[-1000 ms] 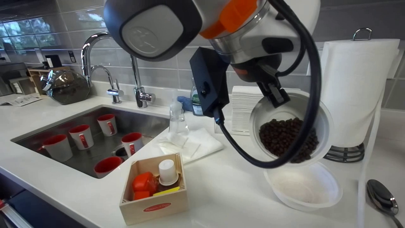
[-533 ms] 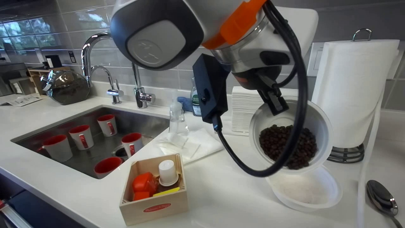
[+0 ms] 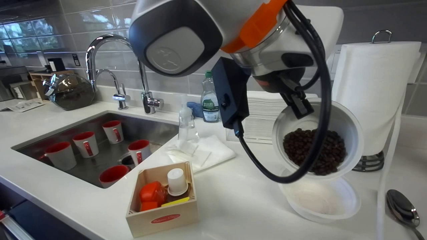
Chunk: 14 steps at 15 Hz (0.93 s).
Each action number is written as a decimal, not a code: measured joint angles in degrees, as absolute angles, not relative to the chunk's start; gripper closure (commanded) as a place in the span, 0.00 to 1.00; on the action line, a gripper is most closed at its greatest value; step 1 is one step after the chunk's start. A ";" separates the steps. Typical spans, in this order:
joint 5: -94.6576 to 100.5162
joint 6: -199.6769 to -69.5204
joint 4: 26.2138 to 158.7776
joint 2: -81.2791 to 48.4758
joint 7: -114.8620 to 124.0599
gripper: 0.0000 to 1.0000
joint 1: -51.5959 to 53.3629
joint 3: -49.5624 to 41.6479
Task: Move some objects from the bowl on the left into the bowl on the right
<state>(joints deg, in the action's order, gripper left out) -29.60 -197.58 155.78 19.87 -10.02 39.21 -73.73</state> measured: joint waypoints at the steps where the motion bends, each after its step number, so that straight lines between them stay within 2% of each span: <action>1: -29.56 -198.85 155.78 19.89 -10.02 1.00 40.47 -74.65; 14: -28.61 -216.38 157.40 21.33 -10.01 1.00 55.63 -86.42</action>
